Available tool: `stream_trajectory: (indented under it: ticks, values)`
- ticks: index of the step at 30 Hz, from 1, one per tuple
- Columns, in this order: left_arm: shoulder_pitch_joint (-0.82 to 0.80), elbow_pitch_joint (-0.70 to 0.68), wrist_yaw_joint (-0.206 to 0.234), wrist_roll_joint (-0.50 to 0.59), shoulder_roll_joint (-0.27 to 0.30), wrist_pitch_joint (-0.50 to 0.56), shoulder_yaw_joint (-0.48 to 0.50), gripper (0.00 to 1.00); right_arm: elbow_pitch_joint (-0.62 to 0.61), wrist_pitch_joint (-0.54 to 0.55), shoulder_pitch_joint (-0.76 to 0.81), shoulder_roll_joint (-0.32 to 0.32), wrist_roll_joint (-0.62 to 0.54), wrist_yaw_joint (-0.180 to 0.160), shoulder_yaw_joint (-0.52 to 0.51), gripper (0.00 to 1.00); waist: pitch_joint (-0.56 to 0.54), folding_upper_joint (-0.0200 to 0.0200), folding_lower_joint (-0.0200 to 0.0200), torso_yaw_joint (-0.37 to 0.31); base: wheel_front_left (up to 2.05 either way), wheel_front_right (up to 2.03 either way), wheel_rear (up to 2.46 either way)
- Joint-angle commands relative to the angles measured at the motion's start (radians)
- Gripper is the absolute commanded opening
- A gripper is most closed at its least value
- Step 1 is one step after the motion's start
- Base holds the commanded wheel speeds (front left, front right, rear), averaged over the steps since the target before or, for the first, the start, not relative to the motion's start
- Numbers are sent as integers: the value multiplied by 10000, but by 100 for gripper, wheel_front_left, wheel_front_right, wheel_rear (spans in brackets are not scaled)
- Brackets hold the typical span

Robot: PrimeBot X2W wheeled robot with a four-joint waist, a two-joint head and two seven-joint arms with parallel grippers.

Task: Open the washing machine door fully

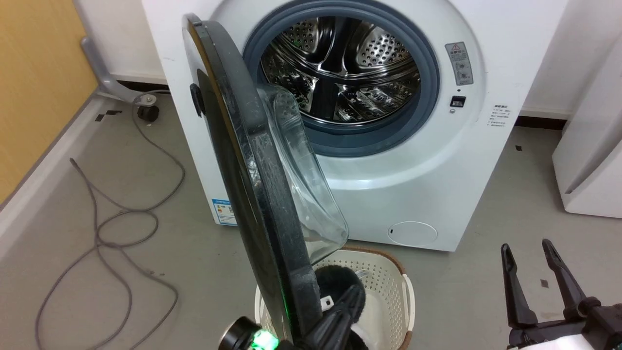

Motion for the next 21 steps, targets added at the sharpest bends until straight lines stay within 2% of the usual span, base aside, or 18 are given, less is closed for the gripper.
stream_trajectory:
  ticks: [1, 12, 21]
  values:
    - [88, 122, 47, -54, 47, -44, 83, 0, 28, -43, 136, 43, -10, 8, -15, 100, 20, 0, 0, 59, 0, 0, 0]
    - [-1, 581, 139, -281, 23, -44, 455, 0, 71, -43, 149, 43, 33, 8, -32, 100, 117, 0, 0, 840, 0, 0, 0]
    - [41, 468, 64, -245, 60, -44, 409, 0, 103, -43, 191, 43, 178, 8, -97, 100, 164, 0, 0, 2065, 0, 0, 0]
